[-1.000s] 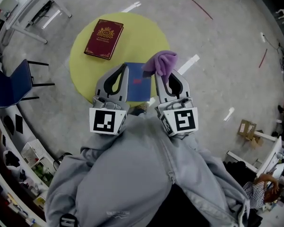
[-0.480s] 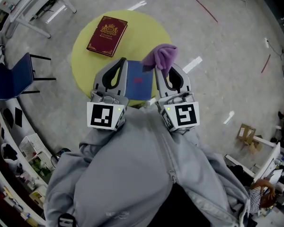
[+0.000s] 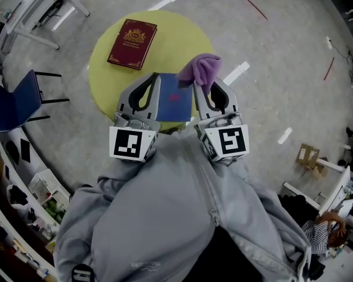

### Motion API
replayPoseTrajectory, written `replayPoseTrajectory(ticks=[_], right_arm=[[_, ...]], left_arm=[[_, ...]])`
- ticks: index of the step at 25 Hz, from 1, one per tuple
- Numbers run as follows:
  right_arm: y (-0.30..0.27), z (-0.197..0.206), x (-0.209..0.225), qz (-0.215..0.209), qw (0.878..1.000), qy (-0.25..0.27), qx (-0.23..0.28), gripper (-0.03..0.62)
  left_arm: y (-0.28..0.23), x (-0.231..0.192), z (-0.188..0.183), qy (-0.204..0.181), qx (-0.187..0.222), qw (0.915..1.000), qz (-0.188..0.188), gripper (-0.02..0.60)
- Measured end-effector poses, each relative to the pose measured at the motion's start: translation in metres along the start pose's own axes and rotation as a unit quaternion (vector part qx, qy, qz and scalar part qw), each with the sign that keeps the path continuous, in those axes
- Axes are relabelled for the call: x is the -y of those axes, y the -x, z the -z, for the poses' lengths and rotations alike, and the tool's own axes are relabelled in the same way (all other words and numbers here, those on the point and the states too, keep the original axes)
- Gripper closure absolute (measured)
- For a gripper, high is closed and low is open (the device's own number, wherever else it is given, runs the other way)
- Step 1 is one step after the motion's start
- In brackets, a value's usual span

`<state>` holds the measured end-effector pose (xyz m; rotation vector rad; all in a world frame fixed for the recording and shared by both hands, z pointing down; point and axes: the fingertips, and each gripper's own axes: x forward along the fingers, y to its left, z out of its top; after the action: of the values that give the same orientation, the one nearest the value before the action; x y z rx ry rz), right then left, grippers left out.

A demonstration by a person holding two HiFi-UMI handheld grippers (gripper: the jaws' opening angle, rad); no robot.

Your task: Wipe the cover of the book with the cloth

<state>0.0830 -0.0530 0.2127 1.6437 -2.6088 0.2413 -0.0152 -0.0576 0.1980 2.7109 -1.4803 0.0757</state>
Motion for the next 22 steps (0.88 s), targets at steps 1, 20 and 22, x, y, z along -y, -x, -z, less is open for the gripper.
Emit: replayPoseTrajectory(ticks=[1,20,22], right_arm=[[-0.001,0.002,0.0,0.001,1.0,0.001,-0.003,0.508],[-0.044,0.071,0.01,-0.049,0.995,0.042,-0.071,0.508],[-0.048,0.082,0.013,-0.052,0.994,0.046,-0.084,0.508]], left_arm=[[0.0,-0.001,0.002,0.001,-0.001,1.0,0.002,0.565],[-0.011,-0.008,0.077,0.022,-0.047,0.9984,0.025,0.563],[-0.012,-0.011,0.088,0.023,-0.055,0.9979,0.025,0.563]])
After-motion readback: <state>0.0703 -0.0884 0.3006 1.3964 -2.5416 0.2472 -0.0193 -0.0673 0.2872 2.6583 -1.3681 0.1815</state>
